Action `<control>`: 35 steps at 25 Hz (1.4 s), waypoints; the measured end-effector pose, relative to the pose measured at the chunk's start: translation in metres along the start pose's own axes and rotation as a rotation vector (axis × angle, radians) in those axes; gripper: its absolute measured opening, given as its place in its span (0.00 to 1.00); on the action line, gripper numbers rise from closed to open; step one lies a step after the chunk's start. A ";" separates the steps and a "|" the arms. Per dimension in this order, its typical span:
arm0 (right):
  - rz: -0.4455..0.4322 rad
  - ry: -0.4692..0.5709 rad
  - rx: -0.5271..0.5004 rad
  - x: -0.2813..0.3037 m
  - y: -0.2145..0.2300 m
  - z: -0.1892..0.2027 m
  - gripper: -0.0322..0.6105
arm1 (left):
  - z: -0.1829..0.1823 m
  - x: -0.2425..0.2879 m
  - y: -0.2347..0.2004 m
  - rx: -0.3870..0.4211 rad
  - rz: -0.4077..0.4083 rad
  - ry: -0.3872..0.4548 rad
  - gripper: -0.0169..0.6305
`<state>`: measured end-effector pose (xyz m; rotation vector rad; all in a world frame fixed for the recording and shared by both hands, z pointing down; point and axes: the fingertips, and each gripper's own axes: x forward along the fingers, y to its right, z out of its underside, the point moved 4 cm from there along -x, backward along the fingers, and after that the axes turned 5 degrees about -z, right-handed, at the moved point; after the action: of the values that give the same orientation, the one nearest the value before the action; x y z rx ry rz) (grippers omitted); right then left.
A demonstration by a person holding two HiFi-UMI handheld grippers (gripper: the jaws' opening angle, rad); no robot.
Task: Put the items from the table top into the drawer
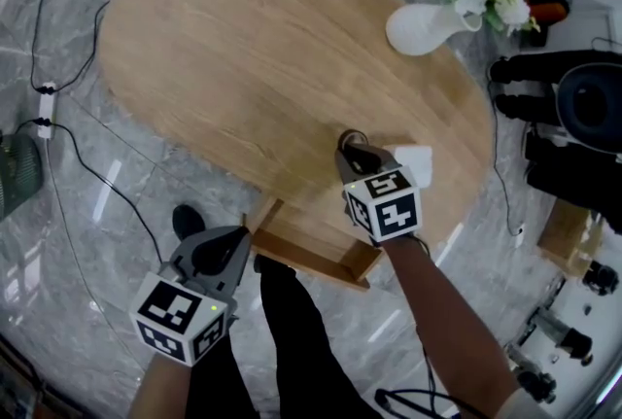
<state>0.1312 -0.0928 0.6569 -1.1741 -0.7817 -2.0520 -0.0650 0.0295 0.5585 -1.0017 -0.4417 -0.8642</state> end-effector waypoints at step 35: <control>-0.159 -0.046 -0.051 -0.008 -0.141 0.111 0.14 | 0.067 -0.009 -0.009 0.016 0.015 -0.075 0.03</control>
<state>0.0827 0.0792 0.6713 -1.2258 -0.8741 -2.1922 -0.0734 0.0895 0.5903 -1.0238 -0.5032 -0.8108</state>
